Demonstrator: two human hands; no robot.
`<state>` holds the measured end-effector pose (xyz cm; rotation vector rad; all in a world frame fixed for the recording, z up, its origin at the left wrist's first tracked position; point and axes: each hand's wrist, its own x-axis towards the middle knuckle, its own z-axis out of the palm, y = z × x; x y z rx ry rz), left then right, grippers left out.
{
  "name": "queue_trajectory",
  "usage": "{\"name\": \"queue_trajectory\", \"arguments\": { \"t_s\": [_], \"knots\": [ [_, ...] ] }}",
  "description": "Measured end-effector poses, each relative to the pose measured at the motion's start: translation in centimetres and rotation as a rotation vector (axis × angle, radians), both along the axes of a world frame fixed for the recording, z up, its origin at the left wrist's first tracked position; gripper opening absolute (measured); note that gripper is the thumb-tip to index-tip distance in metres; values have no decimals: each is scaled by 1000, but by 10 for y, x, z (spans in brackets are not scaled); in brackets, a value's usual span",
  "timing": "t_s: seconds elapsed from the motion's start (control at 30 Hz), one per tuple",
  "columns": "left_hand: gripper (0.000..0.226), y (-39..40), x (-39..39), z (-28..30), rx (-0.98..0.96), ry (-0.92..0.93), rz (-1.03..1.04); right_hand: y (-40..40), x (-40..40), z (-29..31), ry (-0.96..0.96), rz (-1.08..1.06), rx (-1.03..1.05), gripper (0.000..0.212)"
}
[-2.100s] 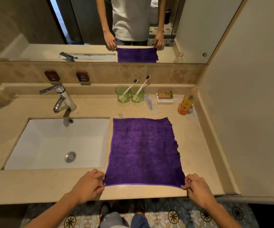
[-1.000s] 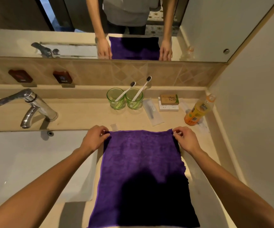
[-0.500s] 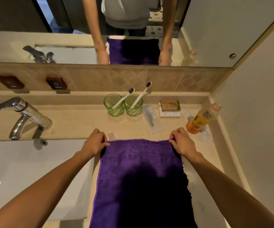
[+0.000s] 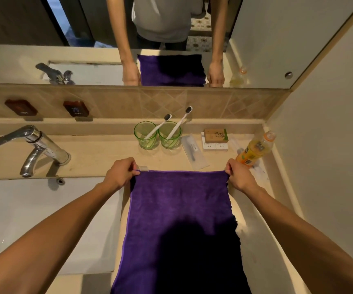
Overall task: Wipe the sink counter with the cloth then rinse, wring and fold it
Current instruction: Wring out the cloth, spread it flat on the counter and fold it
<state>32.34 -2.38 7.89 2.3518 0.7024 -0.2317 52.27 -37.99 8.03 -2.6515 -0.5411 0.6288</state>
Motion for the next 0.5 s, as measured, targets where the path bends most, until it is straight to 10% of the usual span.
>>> {"name": "queue_trajectory", "arguments": {
  "t_s": [0.5],
  "knots": [
    [21, -18, -62, 60, -100, -212, -36, -48, -57, 61, -255, 109, 196, 13]
  ]
}}
